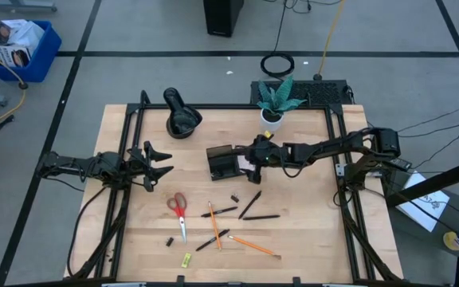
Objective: Pick and place office supplies into organizer
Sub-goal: Put the black pen into the desk organizer
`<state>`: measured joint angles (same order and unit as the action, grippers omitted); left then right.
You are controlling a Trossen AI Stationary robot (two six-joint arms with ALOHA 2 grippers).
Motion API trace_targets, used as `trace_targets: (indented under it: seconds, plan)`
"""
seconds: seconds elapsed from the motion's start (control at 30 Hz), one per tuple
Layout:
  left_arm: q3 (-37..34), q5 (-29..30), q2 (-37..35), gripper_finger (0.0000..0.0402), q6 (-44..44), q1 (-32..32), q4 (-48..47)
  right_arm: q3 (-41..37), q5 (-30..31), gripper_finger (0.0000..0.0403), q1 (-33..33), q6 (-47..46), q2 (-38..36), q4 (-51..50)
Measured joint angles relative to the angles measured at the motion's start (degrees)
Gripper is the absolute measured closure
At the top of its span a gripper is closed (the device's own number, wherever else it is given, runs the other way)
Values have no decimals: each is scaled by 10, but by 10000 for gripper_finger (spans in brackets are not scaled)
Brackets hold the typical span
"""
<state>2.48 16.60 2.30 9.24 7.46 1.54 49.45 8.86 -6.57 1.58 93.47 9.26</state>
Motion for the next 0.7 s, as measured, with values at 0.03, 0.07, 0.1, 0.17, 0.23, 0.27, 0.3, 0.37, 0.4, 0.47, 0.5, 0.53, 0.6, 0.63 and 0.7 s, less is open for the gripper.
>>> trace_targets:
  seconds: [0.03, 0.07, 0.1, 0.17, 0.23, 0.27, 0.3, 0.37, 0.4, 0.47, 0.5, 0.53, 0.6, 0.63, 0.7]
  plan:
    - [0, 0, 0, 176, 0, 0, 0, 0, 0, 14, 2, 3, 0, 0]
    - [0, 0, 0, 176, 0, 0, 0, 0, 1, 14, 4, 7, 0, 1]
    - [0, 0, 0, 176, 0, 0, 0, 0, 1, 14, 5, 10, -1, 2]
    - [0, 0, 0, 176, 0, 0, 0, 0, 3, 14, 7, 5, -3, 7]
    - [0, 0, 0, 176, 0, 0, 0, 0, 2, 14, 7, -11, -3, 10]
    - [0, 0, 0, 176, 0, 0, 0, 0, 0, 14, 7, -21, -3, 10]
    - [0, 0, 0, 176, 0, 0, 0, 0, 0, 14, 9, -32, -3, 8]
    - [0, 0, 0, 176, 0, 0, 0, 0, 1, 14, 15, -43, -4, -3]
    - [0, 0, 0, 176, 0, 0, 0, 0, 0, 14, 21, -49, -6, -15]
    - [0, 0, 0, 176, 0, 0, 0, 0, -1, 14, 36, -62, -12, -37]
    - [0, 0, 0, 176, 0, 0, 0, 0, -1, 14, 44, -70, -14, -42]
    - [0, 0, 0, 176, 0, 0, 0, 0, -1, 14, 54, -78, -17, -50]
    - [0, 0, 0, 176, 0, 0, 0, 0, -1, 14, 78, -93, -22, -53]
    - [0, 0, 0, 176, 0, 0, 0, 0, -1, 14, 90, -98, -23, -48]
    - [0, 0, 0, 176, 0, 0, 0, 0, -1, 14, 119, -105, -27, -45]
